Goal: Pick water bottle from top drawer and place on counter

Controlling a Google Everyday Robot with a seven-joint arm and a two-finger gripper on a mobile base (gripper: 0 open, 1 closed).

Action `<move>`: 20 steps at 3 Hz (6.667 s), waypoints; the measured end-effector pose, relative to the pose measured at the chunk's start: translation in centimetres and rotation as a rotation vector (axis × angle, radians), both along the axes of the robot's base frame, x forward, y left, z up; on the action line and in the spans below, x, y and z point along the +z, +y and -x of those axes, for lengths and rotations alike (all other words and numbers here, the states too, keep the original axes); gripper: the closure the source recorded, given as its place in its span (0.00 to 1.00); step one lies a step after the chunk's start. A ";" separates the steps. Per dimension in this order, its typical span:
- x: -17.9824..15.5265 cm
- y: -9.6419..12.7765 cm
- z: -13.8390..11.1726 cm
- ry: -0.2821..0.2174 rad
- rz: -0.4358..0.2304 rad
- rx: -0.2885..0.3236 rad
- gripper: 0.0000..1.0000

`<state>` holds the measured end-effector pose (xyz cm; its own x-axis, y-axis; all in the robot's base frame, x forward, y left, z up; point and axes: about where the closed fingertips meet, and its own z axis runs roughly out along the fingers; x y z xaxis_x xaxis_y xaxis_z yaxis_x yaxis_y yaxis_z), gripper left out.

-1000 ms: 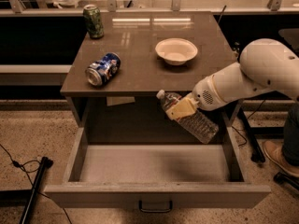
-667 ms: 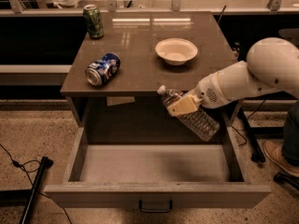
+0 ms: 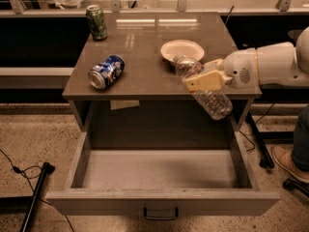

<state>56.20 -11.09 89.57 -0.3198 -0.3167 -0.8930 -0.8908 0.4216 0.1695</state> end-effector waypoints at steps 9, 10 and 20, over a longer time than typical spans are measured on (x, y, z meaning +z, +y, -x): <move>11.2 11.5 -17.1 -0.093 0.404 0.060 1.00; 11.1 15.2 -17.3 -0.116 0.406 0.129 1.00; -1.4 24.2 -22.0 0.036 0.538 0.184 0.35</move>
Offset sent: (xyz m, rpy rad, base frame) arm 0.1580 0.0011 0.0862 -0.2843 0.1353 -0.0645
